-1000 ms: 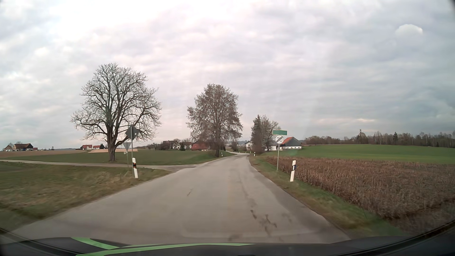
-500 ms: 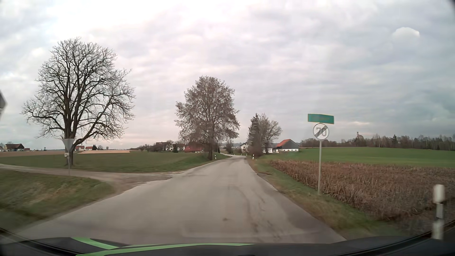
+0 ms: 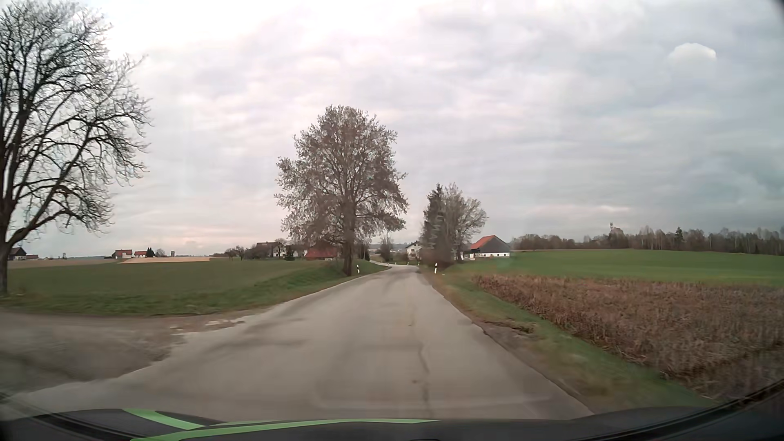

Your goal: Follow the waypoints while adhering to traffic rules and regulations

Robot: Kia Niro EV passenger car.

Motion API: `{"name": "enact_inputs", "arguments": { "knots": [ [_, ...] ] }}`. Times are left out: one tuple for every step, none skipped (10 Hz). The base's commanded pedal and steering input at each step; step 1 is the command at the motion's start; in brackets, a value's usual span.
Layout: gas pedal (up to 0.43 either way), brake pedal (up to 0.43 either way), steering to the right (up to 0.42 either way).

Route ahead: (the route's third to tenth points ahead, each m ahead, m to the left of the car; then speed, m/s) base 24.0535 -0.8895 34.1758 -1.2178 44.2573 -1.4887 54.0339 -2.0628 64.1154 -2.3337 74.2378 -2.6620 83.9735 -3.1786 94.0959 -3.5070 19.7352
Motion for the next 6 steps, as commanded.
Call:
{"name": "enact_inputs", "arguments": {
  "knots": [
    [0.177, 0.000, 0.009],
    [0.177, 0.000, 0.009],
    [0.177, 0.000, 0.009],
    [0.177, 0.000, 0.007],
    [0.177, 0.000, 0.006],
    [0.177, 0.000, 0.007]
  ]
}}
